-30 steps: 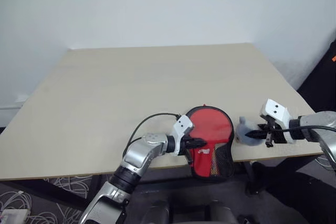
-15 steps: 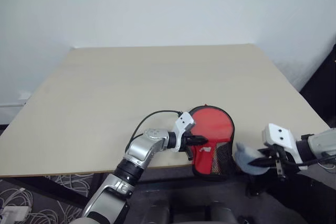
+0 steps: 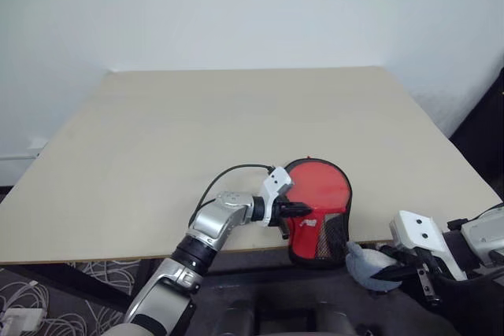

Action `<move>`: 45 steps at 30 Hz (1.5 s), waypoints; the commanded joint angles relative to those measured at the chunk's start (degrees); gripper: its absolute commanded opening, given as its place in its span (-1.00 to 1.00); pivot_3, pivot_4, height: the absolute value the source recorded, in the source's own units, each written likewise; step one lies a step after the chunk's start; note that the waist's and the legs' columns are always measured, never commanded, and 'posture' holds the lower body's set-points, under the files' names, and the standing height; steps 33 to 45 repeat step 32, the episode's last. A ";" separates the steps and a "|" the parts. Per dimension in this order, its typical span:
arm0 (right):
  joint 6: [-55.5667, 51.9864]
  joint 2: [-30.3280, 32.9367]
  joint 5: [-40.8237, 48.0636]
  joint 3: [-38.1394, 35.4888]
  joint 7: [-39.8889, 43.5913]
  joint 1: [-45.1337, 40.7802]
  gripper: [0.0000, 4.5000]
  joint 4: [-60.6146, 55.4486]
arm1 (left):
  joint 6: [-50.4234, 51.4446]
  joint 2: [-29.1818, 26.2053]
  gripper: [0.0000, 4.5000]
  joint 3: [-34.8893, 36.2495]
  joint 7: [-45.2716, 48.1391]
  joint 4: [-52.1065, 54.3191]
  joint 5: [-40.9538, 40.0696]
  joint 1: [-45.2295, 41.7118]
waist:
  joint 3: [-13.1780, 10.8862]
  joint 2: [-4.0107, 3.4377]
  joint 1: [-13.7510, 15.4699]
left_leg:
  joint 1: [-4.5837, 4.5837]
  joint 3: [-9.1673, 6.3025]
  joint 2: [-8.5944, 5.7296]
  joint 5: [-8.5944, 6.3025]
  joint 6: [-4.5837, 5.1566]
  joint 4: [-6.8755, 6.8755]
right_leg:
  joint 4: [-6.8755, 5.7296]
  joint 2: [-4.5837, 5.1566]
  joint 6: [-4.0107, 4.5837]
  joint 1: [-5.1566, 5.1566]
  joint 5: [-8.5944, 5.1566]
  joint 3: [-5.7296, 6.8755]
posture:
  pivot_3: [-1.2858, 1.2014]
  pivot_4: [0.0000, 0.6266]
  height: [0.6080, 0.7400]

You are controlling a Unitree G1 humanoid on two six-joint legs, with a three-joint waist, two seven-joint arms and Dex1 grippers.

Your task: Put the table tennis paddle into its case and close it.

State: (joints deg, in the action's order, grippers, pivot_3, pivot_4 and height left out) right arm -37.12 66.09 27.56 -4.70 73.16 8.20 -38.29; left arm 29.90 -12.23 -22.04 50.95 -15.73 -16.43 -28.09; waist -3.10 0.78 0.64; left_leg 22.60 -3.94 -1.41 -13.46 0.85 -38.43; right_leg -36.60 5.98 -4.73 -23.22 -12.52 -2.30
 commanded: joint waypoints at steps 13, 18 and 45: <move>-10.04 -8.55 12.29 -1.89 -8.63 -18.89 1.00 9.44 | 5.70 -7.92 0.19 6.46 -1.62 19.77 -1.57 -0.85 | -0.07 0.10 -0.28 | 0.04 0.00 0.09 -0.02 -0.04 0.07 | -0.02 -0.06 0.01 -0.13 0.00 0.01 | 0.03 -1.00 0.36; -11.66 -12.63 9.58 -0.40 -15.75 -25.16 1.00 16.55 | 7.55 -13.12 0.98 12.60 -1.03 24.36 -3.50 -3.66 | -0.12 0.19 0.09 | 0.07 -0.01 0.06 -0.02 -0.03 0.06 | 0.01 -0.05 0.02 -0.13 0.01 0.01 | 0.03 -1.00 0.36; -10.56 -21.13 1.83 2.49 -27.47 -34.25 1.00 26.90 | 2.51 -26.41 0.98 24.93 -2.68 13.77 -1.59 3.47 | -0.11 0.12 -0.66 | 0.03 0.04 0.08 -0.01 -0.01 0.21 | -0.02 -0.08 -0.09 -0.21 0.10 -0.03 | 0.03 -1.00 0.36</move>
